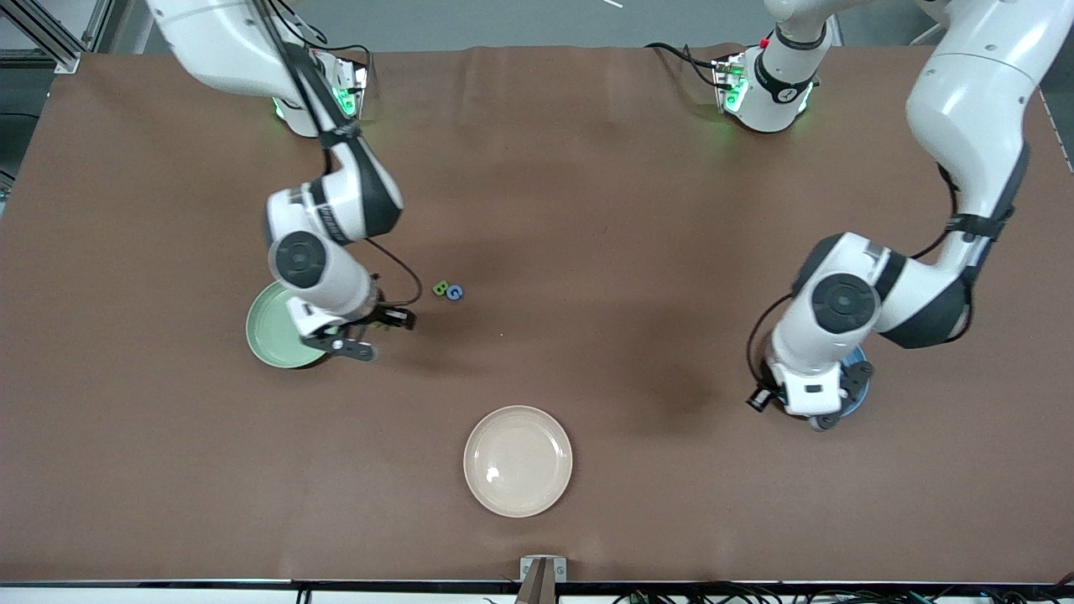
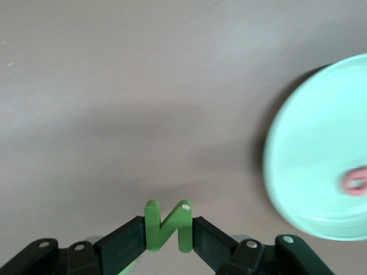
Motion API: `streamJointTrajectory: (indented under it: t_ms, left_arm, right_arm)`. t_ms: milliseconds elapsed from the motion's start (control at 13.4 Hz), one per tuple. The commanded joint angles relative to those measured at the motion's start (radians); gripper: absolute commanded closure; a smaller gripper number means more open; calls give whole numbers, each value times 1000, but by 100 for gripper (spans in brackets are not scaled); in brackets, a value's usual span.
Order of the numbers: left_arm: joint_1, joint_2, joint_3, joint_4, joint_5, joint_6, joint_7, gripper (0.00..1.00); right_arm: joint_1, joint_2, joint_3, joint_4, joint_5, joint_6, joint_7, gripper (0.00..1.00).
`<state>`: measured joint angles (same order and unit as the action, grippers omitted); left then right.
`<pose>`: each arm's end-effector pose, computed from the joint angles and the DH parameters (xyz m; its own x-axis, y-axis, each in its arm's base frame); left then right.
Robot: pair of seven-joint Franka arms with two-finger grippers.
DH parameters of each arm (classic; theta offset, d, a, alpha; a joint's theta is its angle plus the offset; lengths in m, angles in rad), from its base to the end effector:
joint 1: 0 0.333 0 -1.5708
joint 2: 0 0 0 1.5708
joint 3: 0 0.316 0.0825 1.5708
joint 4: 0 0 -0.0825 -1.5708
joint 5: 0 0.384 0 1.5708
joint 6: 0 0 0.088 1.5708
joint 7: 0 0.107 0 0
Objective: Sort upper and lower case letters into plates
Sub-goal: 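Drop the d in the blue plate while the right gripper drops the N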
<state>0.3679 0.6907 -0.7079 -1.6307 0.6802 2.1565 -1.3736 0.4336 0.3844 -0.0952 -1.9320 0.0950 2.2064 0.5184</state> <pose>0.6737 -0.1385 0.2905 0.7050 0.6942 0.1450 0.7024 -0.7118 -0.0074 0.5726 0.2074 0.2801 0.9661 -0.2332 -0.1109 -0.2320 -0.9724 0.0238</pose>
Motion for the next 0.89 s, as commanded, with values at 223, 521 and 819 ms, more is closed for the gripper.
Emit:
streamJointTrajectory:
  t_ms: [223, 521, 819]
  left_arm:
    - [150, 16, -18, -83, 1, 2, 156, 100]
    - [170, 36, -12, -84, 4, 13, 180, 73]
    - [192, 17, -19, -84, 4, 0, 180, 0]
  right_arm:
    - [-165, -104, 19, -186, -6, 36, -236, 100]
    - [-271, -91, 20, -295, -6, 208, -379, 100]
    - [-289, -30, 23, -323, 6, 288, -391, 99]
